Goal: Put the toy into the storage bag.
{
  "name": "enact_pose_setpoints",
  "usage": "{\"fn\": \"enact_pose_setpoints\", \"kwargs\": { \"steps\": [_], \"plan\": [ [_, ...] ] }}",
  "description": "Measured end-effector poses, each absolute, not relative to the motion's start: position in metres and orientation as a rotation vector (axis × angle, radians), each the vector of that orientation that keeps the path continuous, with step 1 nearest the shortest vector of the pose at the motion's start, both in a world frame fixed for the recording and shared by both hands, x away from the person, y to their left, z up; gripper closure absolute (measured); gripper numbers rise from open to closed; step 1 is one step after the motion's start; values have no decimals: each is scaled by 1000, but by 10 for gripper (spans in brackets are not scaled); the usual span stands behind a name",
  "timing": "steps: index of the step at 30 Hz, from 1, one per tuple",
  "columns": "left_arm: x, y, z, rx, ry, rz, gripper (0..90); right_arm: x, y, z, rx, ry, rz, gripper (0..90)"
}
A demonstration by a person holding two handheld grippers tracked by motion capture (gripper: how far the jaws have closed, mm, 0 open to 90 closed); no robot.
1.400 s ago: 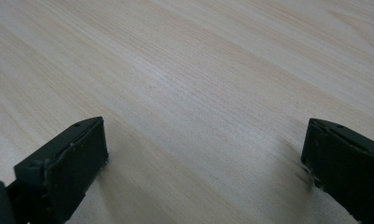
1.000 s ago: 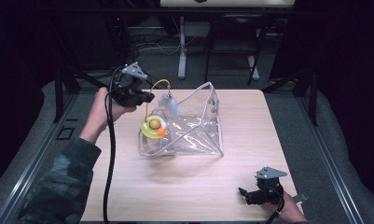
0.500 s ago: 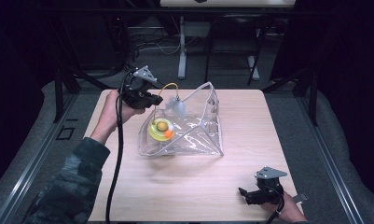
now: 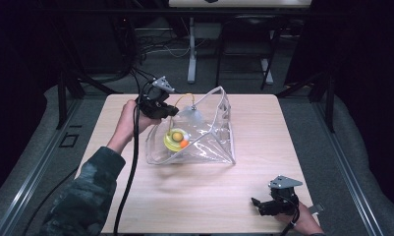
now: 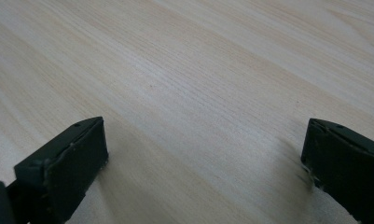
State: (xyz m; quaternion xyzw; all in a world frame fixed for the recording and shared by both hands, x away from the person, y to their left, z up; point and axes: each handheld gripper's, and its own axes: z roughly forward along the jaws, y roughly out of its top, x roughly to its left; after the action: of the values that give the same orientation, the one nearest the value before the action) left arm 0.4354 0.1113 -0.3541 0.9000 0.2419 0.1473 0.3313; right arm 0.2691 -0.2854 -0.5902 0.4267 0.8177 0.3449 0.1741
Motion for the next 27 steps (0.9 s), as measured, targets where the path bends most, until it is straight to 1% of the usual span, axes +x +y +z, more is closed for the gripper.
{"fn": "enact_pose_setpoints", "kwargs": {
  "steps": [12,25,27],
  "plan": [
    [442,103,-378,2381,658,366,880,269,-285,-590,1206,2315,982,0],
    [446,98,-393,2393,685,342,879,269,-285,-591,1208,2311,981,0],
    [447,98,-395,2397,693,331,879,269,-287,-588,1192,2333,934,0]
  ]
}}
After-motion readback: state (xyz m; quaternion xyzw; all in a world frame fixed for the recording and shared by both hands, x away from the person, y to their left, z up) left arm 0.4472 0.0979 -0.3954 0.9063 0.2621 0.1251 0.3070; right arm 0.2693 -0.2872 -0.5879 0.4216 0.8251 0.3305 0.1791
